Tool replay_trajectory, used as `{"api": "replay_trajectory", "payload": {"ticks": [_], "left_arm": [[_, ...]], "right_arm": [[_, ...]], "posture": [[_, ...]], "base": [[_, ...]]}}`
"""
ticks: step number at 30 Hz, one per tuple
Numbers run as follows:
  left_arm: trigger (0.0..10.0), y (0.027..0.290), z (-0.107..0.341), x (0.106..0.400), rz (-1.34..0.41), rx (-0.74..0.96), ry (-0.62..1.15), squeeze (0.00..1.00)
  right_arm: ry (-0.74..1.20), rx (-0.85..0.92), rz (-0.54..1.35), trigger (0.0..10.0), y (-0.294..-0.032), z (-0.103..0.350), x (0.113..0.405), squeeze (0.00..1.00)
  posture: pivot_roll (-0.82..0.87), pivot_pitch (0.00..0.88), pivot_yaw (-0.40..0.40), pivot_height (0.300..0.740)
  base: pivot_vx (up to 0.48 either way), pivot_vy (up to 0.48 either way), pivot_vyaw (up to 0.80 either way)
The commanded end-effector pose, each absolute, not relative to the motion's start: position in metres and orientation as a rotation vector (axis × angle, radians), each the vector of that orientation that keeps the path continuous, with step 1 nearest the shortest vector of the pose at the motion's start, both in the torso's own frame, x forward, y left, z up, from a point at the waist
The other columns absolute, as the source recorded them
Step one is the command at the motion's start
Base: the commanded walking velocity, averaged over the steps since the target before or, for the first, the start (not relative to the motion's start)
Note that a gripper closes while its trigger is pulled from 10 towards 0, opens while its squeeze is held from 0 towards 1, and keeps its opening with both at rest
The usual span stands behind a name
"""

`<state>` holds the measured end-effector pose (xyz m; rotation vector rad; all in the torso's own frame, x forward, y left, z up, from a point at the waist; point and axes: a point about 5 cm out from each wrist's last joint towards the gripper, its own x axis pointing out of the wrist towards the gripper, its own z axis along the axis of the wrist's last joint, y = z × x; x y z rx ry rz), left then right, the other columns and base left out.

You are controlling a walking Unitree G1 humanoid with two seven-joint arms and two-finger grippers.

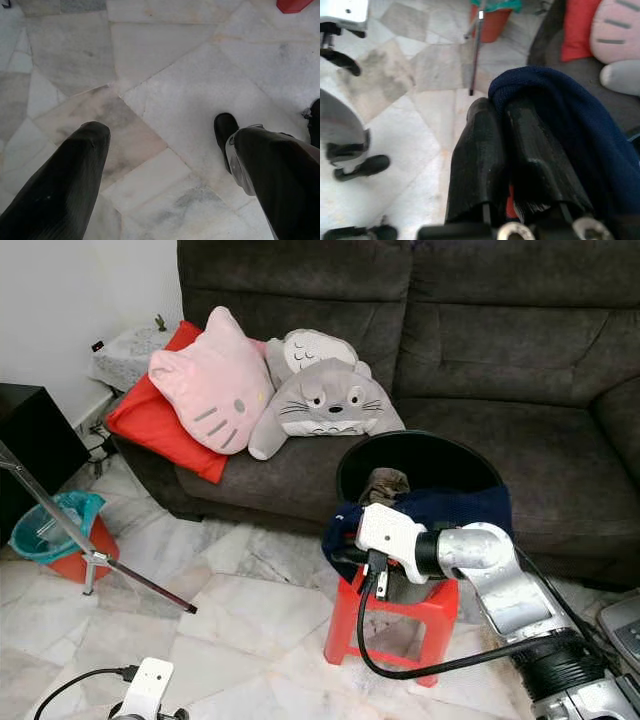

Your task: Hang hanger

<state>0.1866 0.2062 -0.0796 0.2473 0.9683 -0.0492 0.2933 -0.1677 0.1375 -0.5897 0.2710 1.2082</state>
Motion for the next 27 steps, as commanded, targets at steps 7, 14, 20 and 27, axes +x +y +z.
{"api": "replay_trajectory", "payload": {"ticks": [7, 14, 20, 27], "left_arm": [[10.0, 0.209, -0.084, 0.178, -0.049, 0.254, 1.001, 0.0], [10.0, 0.211, -0.084, 0.177, -0.044, 0.256, 1.004, 0.0], [10.0, 0.212, -0.084, 0.176, -0.043, 0.259, 1.006, 0.0], [10.0, 0.211, -0.083, 0.178, -0.047, 0.261, 1.001, 0.0]], "right_arm": [[0.273, -0.61, 1.189, 10.0, -0.167, 0.135, 0.295, 1.0], [0.237, -0.637, 1.031, 10.0, -0.175, 0.139, 0.312, 1.0], [0.21, -0.64, 0.924, 10.0, -0.18, 0.143, 0.324, 1.0], [0.189, -0.653, 0.885, 10.0, -0.177, 0.145, 0.333, 1.0]], "posture": [[-0.05, 0.0, 0.063, 0.74], [-0.05, 0.0, 0.066, 0.74], [-0.05, 0.0, 0.066, 0.74], [-0.05, 0.0, 0.07, 0.74]], "base": [[0.0, 0.0, 0.0], [0.0, 0.0, 0.0], [0.0, 0.0, 0.0], [0.0, 0.0, 0.0]]}}
